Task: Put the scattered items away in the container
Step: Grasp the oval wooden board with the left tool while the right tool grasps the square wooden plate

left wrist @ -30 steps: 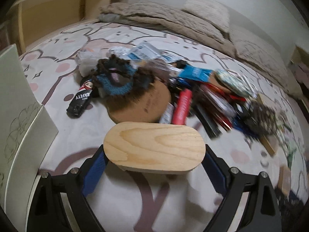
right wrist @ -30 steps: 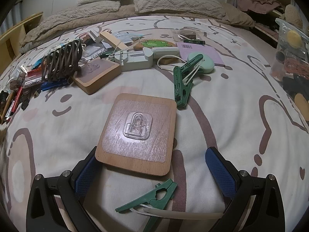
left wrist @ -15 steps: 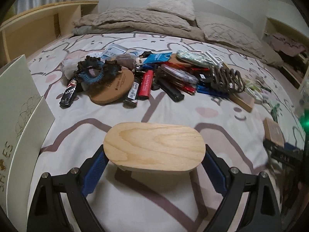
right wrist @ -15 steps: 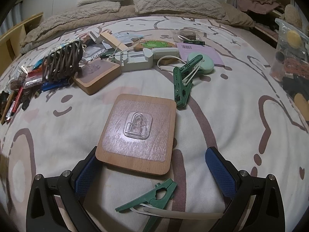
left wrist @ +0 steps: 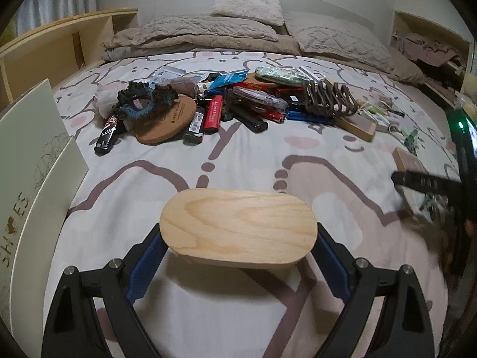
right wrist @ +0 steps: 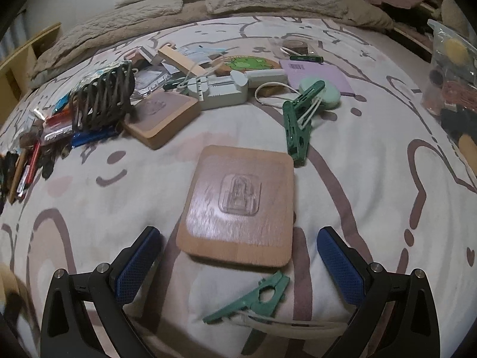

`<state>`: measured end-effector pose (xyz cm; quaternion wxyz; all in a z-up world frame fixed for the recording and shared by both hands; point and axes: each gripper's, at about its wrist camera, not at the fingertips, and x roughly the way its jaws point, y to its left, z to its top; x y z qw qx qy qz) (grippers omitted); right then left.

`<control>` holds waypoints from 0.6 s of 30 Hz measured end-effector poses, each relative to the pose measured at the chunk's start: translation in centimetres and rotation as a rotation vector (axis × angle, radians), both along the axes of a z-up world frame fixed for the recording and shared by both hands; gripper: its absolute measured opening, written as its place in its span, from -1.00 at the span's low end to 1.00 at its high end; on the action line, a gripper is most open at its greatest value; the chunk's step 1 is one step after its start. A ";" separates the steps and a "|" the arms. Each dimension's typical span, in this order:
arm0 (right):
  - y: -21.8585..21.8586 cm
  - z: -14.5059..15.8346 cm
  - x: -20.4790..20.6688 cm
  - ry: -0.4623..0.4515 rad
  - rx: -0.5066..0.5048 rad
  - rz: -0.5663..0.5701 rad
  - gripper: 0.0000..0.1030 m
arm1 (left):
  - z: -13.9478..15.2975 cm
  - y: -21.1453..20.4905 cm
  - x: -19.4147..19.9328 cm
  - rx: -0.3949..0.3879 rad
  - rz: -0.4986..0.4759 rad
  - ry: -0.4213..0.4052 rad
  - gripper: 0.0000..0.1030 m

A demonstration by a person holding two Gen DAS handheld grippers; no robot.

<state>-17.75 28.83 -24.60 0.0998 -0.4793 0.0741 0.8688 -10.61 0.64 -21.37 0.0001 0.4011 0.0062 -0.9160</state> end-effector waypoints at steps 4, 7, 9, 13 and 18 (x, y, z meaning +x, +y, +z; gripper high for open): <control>-0.4 0.0 -0.3 0.011 0.004 0.004 1.00 | 0.0 -0.2 0.5 -0.002 0.009 0.002 0.82; -0.4 0.3 0.1 0.050 0.017 -0.007 0.67 | 0.0 -0.4 0.9 0.005 0.013 0.000 0.82; -0.3 0.4 0.4 0.073 0.021 -0.014 0.52 | -0.1 -0.3 1.1 0.008 0.016 -0.004 0.82; -0.1 0.6 0.7 0.093 0.009 -0.009 0.32 | -0.6 -0.2 1.3 0.011 0.013 -0.018 0.82; -0.4 0.8 2.0 0.109 -0.005 0.006 0.31 | -0.9 0.0 2.1 0.011 0.008 -0.023 0.82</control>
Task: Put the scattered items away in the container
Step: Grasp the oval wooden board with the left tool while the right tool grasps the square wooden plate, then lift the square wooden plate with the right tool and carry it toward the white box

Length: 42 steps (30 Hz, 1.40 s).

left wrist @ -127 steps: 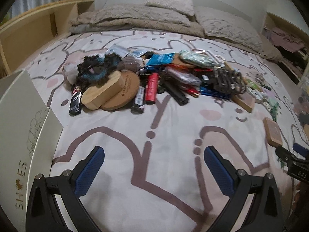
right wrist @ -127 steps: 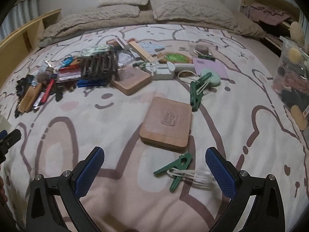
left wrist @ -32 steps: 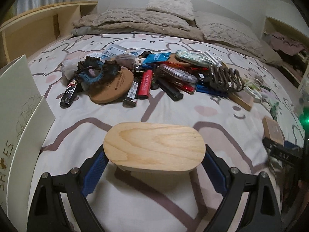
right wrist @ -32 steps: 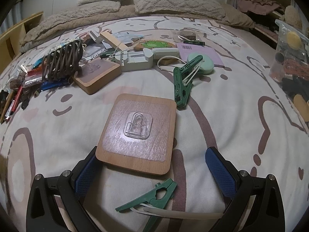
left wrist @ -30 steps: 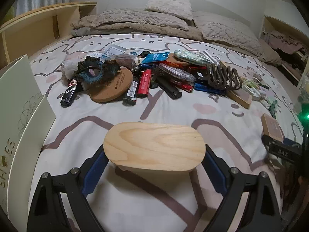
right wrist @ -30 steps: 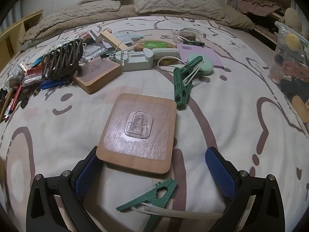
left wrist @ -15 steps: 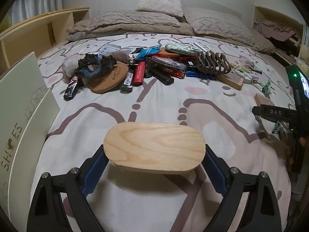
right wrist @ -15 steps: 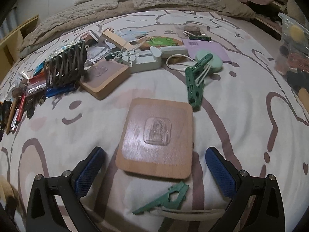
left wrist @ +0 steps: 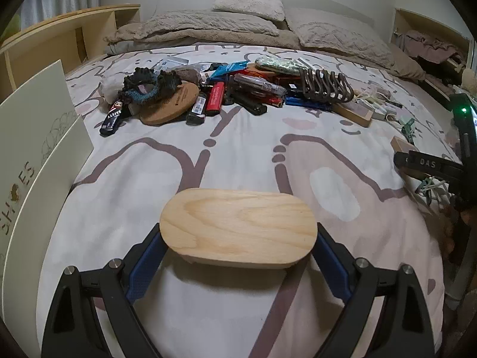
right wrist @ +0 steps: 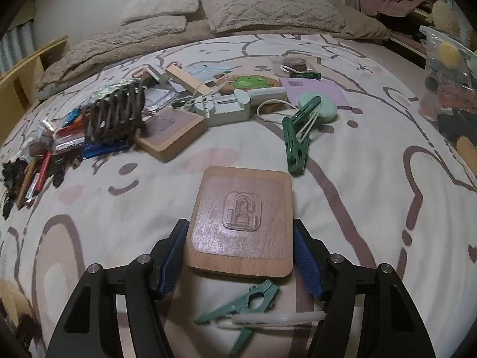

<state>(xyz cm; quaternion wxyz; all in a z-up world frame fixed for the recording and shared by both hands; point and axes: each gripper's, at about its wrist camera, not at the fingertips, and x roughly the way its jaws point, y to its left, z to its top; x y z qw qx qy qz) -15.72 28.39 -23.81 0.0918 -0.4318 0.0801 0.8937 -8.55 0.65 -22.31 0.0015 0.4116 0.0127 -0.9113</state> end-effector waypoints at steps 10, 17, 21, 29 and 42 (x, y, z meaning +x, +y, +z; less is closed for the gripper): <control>-2.6 0.2 4.3 0.000 0.016 0.091 0.31 | -0.1 0.7 0.9 0.000 -0.021 -0.001 0.82; -3.8 0.3 6.9 -0.001 0.017 0.138 0.31 | 0.3 0.5 1.9 -0.008 -0.021 0.013 0.82; -4.6 0.4 8.3 -0.008 0.018 0.164 0.31 | 0.6 0.2 2.4 -0.009 -0.016 0.019 0.82; -6.2 0.6 10.4 -0.018 0.026 0.217 0.31 | 0.8 0.1 3.3 -0.012 -0.014 0.027 0.82; -7.3 1.7 12.0 -0.012 -0.038 0.257 0.31 | 2.0 -0.5 4.5 -0.005 -0.011 0.050 0.82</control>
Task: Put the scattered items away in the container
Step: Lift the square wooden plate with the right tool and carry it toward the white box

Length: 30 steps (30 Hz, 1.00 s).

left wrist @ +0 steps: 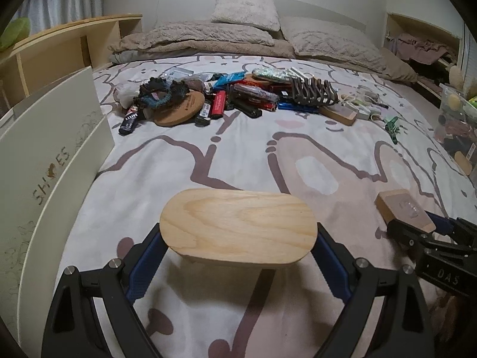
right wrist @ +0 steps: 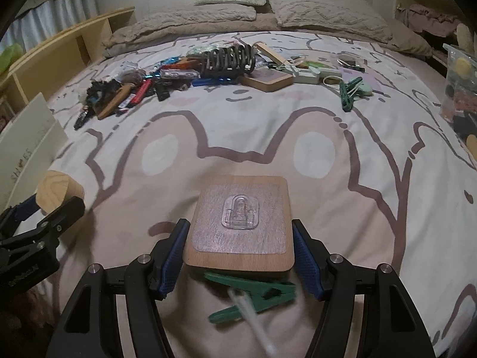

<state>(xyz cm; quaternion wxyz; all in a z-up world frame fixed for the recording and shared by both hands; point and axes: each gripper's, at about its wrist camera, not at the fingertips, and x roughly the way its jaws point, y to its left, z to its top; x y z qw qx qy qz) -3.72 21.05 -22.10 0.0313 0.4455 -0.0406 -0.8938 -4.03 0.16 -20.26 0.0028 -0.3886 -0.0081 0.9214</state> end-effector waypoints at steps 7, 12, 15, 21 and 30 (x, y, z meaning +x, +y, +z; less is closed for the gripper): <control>-0.7 1.5 0.6 0.042 -0.016 0.023 0.30 | 1.0 -0.5 0.4 0.014 0.011 0.019 0.82; -0.9 2.5 0.9 0.072 -0.026 0.035 0.29 | 1.5 -0.5 0.7 0.015 0.009 0.029 0.82; -1.0 2.9 1.0 0.081 -0.027 0.039 0.29 | 1.7 -0.5 0.8 0.016 0.007 0.036 0.82; -1.6 1.7 1.0 0.046 0.030 0.060 0.29 | 1.8 -0.4 1.0 0.015 0.005 0.036 0.82; -2.5 -0.8 1.4 -0.011 0.144 0.129 0.30 | 1.7 -0.4 1.0 0.018 0.008 0.030 0.82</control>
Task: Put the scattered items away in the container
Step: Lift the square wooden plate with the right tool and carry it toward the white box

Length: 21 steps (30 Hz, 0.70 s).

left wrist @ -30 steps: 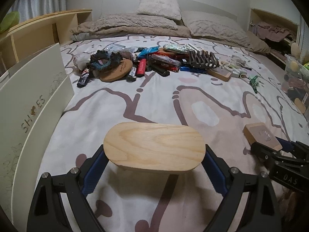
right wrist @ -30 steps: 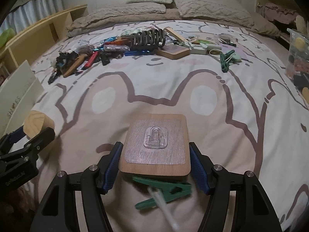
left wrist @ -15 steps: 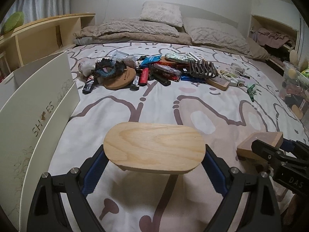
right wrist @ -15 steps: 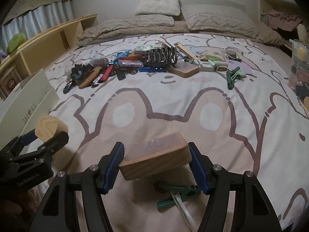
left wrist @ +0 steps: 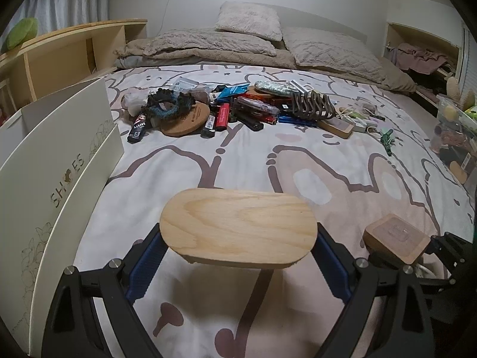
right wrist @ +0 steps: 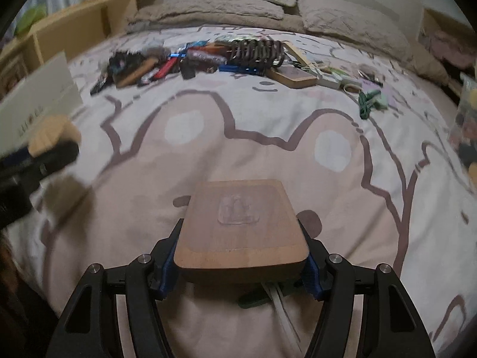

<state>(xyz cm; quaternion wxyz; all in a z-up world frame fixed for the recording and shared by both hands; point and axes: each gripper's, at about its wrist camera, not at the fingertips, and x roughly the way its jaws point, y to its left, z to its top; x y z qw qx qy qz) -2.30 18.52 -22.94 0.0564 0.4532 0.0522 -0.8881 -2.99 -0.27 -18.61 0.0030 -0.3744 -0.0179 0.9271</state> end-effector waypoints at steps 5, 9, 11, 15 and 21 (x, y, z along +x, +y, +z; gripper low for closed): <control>0.2 -0.3 -0.5 0.000 -0.002 0.004 0.30 | -0.1 -0.1 0.1 -0.001 -0.001 -0.005 0.82; 0.6 -0.3 -0.7 0.004 -0.032 -0.004 0.30 | -0.2 -0.2 0.1 -0.003 -0.001 -0.008 0.82; 0.8 -0.2 -0.6 0.009 -0.058 -0.011 0.25 | -0.2 -0.2 0.1 -0.003 -0.001 -0.010 0.82; 1.1 0.1 -0.6 0.013 -0.099 -0.023 0.25 | -0.2 -0.2 0.1 -0.004 -0.004 -0.009 0.82; 1.7 0.9 -0.7 0.029 -0.137 -0.046 0.25 | 0.4 -0.3 -0.1 -0.003 -0.003 0.005 0.82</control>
